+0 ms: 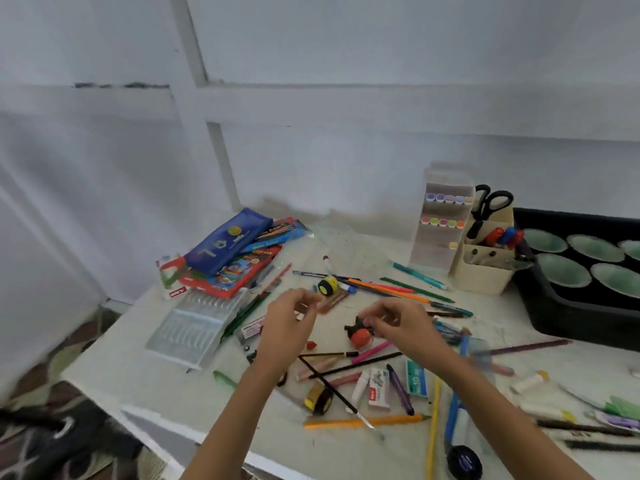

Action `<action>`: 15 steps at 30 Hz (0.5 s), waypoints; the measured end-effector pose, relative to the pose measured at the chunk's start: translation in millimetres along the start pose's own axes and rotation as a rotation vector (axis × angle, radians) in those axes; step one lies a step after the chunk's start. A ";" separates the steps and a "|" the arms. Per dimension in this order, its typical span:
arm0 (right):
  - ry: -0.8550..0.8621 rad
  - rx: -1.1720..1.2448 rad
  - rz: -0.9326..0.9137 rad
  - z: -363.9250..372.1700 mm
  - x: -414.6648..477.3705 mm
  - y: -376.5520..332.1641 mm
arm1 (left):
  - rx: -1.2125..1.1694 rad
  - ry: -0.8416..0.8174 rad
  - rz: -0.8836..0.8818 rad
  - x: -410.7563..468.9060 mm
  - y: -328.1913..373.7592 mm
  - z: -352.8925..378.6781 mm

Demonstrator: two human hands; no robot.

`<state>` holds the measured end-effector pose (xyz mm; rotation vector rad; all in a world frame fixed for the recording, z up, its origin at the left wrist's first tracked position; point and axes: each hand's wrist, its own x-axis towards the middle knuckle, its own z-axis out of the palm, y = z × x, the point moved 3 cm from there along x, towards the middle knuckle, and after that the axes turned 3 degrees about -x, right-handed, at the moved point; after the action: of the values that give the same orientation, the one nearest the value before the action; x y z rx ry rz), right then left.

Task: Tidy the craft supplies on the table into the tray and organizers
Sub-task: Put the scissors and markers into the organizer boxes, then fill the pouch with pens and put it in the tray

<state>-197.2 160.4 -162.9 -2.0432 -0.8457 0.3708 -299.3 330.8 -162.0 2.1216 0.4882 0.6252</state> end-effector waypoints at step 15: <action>-0.017 0.271 0.219 157.0 221.2 -83.4 | 0.405 0.266 -0.156 126.4 -111.4 -135.0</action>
<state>-157.3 441.2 -174.5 -1.8829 -0.5485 0.5916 -291.2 546.2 -150.9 2.3554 0.9885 0.7730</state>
